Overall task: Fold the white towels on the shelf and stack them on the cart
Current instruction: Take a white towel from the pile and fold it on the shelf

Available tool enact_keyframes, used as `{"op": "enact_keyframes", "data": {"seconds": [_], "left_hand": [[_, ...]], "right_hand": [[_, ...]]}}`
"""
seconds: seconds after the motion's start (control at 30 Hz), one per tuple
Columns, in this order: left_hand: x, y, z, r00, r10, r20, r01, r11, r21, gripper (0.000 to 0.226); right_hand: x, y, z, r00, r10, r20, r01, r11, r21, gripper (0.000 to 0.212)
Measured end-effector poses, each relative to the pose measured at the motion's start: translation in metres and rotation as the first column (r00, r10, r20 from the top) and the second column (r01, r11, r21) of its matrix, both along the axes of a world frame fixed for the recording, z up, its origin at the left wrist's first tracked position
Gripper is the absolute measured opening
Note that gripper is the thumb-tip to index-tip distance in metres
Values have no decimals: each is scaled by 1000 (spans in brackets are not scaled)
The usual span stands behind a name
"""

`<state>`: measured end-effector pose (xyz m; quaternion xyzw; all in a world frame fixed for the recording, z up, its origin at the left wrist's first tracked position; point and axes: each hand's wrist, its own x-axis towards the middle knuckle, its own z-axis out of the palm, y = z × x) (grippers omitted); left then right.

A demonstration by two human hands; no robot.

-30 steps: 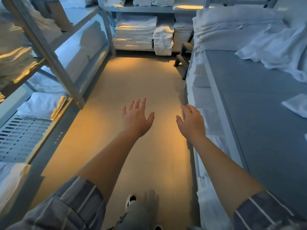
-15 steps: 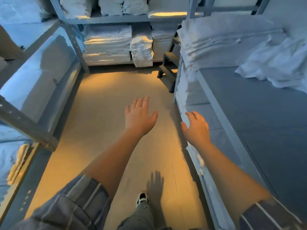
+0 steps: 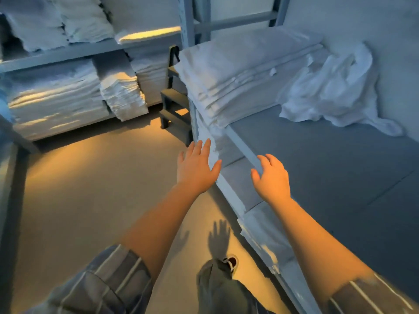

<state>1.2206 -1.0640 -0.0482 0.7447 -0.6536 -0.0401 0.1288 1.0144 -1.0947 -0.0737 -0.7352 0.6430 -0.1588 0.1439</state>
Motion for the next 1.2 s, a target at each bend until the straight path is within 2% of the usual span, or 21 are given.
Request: {"op": "enact_keyframes", "data": {"seconds": [0.1, 0.23, 0.3, 0.47, 0.63, 0.73, 0.97, 1.2], "left_hand": [[-11, -65, -3, 996, -88, -7, 88, 996, -23, 68], [-31, -142, 0, 971, -241, -3, 241, 971, -15, 68], [-42, -173, 5, 952, -304, 9, 305, 952, -21, 68], [-80, -232, 12, 897, -442, 0, 442, 897, 0, 71], [-119, -266, 14, 821, -570, -16, 570, 821, -22, 70], [-135, -283, 16, 752, -659, -21, 656, 751, -75, 71], [-149, -325, 14, 618, -786, -1, 784, 616, -71, 71], [-150, -365, 20, 511, -859, 13, 855, 508, -103, 70]], "right_hand": [[-6, -52, -3, 994, -104, 20, 104, 995, 9, 49], [-16, -113, -1, 980, -195, -51, 194, 981, -11, 48], [-23, -131, 2, 971, -229, -69, 229, 973, -3, 49], [-54, -151, 8, 931, -362, -42, 357, 929, -101, 47], [-82, -157, 17, 854, -505, -123, 498, 863, -86, 51], [-90, -160, 20, 788, -607, -102, 602, 795, -81, 51], [-83, -169, 24, 640, -767, -52, 762, 642, -89, 51], [-67, -187, 32, 528, -849, -31, 842, 528, -113, 51]]}}
